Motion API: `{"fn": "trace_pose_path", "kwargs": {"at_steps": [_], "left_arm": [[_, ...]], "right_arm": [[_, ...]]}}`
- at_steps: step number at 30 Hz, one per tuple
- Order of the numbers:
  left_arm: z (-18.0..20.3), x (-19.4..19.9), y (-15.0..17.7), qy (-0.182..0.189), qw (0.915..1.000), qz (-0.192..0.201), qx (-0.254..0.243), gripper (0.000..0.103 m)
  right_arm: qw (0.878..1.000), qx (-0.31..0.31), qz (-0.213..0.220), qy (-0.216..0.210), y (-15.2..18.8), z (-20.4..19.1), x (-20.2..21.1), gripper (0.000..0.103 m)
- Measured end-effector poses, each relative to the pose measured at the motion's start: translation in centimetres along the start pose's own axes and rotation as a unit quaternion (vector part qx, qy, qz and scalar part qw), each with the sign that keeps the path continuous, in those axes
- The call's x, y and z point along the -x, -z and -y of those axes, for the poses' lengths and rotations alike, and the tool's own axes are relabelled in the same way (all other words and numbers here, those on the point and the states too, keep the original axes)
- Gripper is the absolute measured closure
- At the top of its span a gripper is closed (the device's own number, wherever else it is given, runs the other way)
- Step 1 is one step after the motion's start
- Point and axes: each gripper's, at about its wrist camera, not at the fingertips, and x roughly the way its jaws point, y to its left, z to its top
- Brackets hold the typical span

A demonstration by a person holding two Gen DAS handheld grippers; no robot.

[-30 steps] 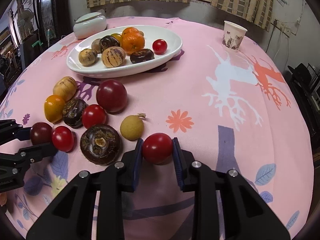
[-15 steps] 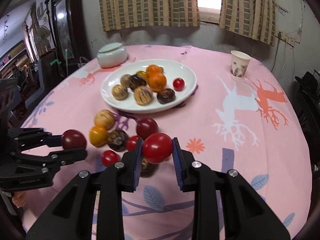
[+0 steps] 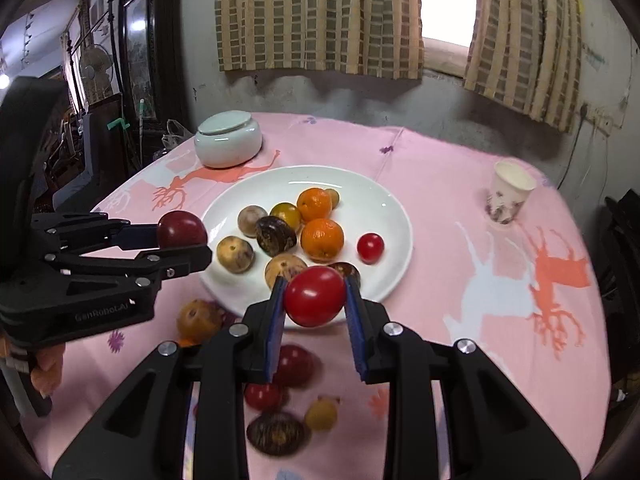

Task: Organize fruits
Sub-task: 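Carry both tomatoes onto the white plate and open both tools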

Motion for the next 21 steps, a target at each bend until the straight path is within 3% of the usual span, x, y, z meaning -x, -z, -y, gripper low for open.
{"fn": "trace_pose_path", "kwargs": {"at_steps": [5,13,17,19,21], "left_arm": [[-0.1,-3.5,-0.9,-0.006,0.9998,-0.013,0.012,0.063],[-0.9,-6.4,-1.3,-0.014,0.9988,-0.033,0.033,0.063],[-1.0,-7.1,-1.6,-0.037,0.9981,-0.031,0.037,0.063],[-1.0,-7.0,-1.7,-0.059,0.9974,-0.019,0.036,0.056],[-1.3,-6.5,-1.7,-0.075,0.9962,-0.006,0.043,0.038]], "right_arm": [[1.000,-0.009,-0.011,0.001,-1.1,0.5,-4.0,0.074],[1.000,-0.022,-0.020,0.008,-1.3,1.2,-7.1,0.074],[0.999,-0.030,-0.019,0.012,-1.4,1.3,-8.1,0.073],[0.999,-0.037,-0.029,0.017,-1.5,1.4,-8.6,0.071],[0.998,-0.043,-0.037,0.018,-1.4,1.7,-8.8,0.071]]}}
